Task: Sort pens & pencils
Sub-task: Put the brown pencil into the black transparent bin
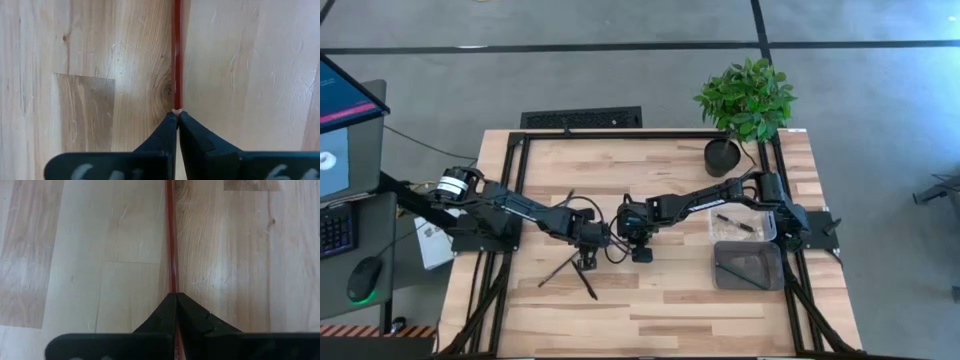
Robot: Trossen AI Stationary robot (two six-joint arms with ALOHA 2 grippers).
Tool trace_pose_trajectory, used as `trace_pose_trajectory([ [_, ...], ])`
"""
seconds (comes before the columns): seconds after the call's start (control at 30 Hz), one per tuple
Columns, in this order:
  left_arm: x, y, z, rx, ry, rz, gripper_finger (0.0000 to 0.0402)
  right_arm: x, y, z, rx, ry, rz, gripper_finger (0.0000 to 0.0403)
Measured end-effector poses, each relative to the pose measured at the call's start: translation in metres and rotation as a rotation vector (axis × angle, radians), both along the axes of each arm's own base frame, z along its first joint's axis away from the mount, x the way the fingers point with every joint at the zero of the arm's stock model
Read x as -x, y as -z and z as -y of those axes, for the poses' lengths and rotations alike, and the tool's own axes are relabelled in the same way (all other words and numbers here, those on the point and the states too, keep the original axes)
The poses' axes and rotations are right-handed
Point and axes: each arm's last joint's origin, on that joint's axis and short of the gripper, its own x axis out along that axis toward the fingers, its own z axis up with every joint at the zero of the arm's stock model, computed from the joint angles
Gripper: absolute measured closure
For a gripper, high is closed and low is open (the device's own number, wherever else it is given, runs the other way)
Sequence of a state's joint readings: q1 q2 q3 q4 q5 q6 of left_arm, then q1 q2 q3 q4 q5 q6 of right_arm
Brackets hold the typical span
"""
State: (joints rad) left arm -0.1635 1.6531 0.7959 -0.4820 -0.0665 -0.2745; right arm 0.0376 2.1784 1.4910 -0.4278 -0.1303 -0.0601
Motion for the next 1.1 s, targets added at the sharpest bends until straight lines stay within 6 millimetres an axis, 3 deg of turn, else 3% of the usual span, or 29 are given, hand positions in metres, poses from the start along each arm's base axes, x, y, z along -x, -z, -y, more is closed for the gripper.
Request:
trace_pose_trajectory([
  [0.5, 0.0005, 0.0001, 0.0001, 0.006, 0.002, -0.006, 0.0401, 0.0018, 0.0007, 0.0, -0.002, 0.007, -0.023, 0.0359],
  [1.1, 0.0008, 0.0002, 0.0003, 0.012, 0.004, -0.01, 0.0401, 0.0073, 0.002, -0.0005, -0.002, 0.004, -0.083, 0.0247],
])
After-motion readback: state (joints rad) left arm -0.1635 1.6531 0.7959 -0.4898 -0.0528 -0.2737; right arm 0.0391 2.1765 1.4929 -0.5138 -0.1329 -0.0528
